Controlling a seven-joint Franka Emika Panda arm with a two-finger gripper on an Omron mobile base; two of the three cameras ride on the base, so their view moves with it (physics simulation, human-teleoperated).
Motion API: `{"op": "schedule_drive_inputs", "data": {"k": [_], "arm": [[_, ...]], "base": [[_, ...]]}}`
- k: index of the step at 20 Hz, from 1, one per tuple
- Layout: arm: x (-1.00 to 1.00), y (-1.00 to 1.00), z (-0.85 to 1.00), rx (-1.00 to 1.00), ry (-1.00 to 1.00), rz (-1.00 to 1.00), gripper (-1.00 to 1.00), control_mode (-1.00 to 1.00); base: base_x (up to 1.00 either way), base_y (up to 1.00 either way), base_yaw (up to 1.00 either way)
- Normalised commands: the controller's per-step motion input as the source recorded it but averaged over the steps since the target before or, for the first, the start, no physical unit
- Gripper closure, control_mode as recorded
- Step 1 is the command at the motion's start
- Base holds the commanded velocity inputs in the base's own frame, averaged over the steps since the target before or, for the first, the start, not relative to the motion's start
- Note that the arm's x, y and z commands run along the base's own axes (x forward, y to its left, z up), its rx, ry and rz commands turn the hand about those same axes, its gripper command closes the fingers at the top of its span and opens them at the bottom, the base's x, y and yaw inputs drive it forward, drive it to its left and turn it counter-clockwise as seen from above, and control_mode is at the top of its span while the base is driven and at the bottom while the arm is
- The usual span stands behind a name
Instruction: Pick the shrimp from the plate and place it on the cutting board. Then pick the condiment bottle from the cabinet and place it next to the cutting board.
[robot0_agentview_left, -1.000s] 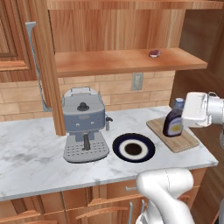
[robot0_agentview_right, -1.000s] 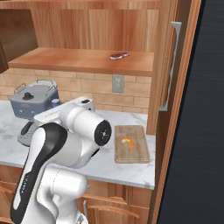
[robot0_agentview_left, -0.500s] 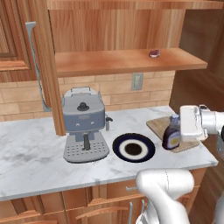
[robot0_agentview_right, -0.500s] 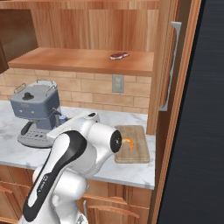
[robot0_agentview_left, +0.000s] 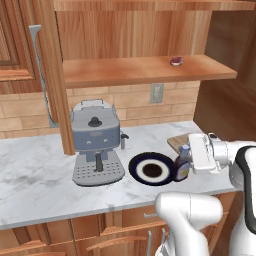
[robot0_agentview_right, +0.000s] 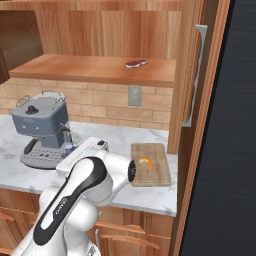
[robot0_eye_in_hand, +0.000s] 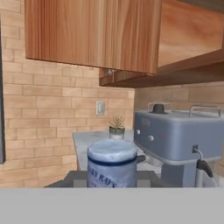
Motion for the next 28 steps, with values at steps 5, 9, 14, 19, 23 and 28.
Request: {"op": "schedule_drive_inputs", "data": {"k": [5, 9, 14, 19, 23, 28], "arm": [[0.0, 0.29, -0.42, 0.03, -0.09, 0.0, 1.0, -1.0], [0.0, 0.0, -0.09, 0.0, -0.02, -0.01, 1.0, -1.0], [0.17, -0.1, 0.0, 0.0, 0.0, -0.05, 1.0, -1.0], [0.38, -0.04, -0.05, 0.0, 0.0, -0.03, 1.0, -1.0], [0.28, -0.06, -0.24, 0.0, -0.01, -0.04, 1.0, -1.0], [0.15, -0.15, -0.36, 0.0, -0.02, -0.02, 1.0, -1.0]], "base": [[0.0, 0.0, 0.0], [0.0, 0.0, 0.0], [0.0, 0.0, 0.0], [0.0, 0.0, 0.0], [0.0, 0.0, 0.0], [0.0, 0.0, 0.0]]}}
